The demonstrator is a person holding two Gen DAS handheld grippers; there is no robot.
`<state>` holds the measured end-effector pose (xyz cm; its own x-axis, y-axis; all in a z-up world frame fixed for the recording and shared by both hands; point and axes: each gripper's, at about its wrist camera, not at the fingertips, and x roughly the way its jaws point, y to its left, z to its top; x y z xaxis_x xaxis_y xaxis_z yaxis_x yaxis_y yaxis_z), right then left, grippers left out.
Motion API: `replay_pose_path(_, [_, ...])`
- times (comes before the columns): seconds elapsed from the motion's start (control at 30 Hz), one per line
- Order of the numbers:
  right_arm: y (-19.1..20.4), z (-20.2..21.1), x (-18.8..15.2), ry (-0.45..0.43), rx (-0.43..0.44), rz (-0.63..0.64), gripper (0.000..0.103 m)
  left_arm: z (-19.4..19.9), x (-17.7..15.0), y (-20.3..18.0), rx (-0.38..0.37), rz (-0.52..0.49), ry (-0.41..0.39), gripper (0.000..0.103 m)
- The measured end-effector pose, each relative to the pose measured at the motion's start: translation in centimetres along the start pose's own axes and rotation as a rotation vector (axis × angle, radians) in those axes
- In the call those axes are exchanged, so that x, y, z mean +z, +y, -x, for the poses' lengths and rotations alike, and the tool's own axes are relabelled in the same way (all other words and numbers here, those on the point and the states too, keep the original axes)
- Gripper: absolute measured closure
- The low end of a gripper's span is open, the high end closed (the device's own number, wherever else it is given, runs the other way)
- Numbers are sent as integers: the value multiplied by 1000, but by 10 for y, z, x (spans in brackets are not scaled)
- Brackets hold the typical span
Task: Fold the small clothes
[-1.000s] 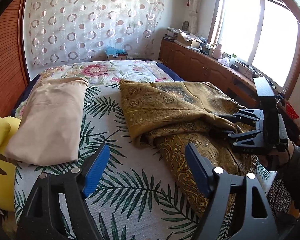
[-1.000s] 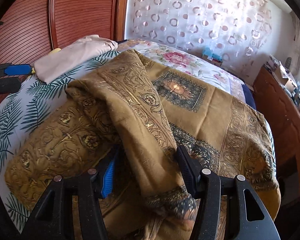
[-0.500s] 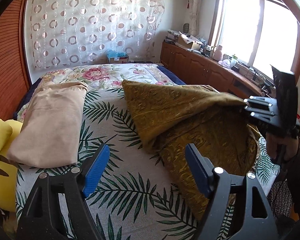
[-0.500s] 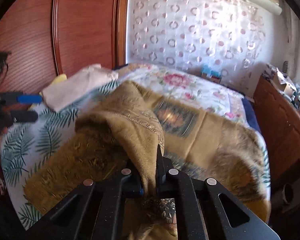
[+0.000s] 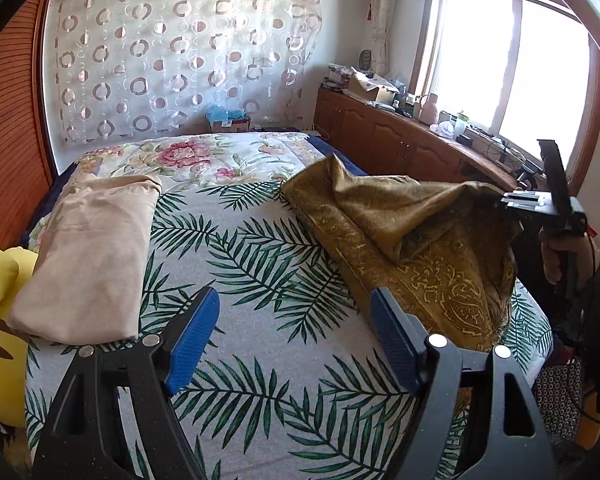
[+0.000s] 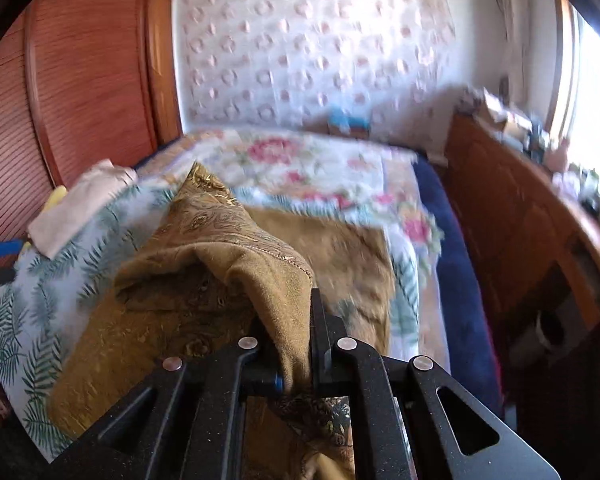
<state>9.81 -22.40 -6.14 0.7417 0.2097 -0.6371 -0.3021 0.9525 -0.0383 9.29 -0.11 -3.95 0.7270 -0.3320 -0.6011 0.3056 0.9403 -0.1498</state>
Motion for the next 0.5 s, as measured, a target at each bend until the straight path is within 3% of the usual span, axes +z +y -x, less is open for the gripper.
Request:
replay_pose_path(0.1, [3,-3,-3,13,-67,18,74,-2,3,-2,1,6,-10,25])
replay_pose_path(0.2, [9,11,0,-21,-74,7,58,-5,6,-4,1,7,-11,25])
replay_pose_path(0.37, [28,21,-2,-88,-6,65,48,-13,9,-6,-3,13,-9,25])
replay_pose_path(0.5, [58,14,-4,-78,69,144,43,-17,8,-11,-13,14,-1,25])
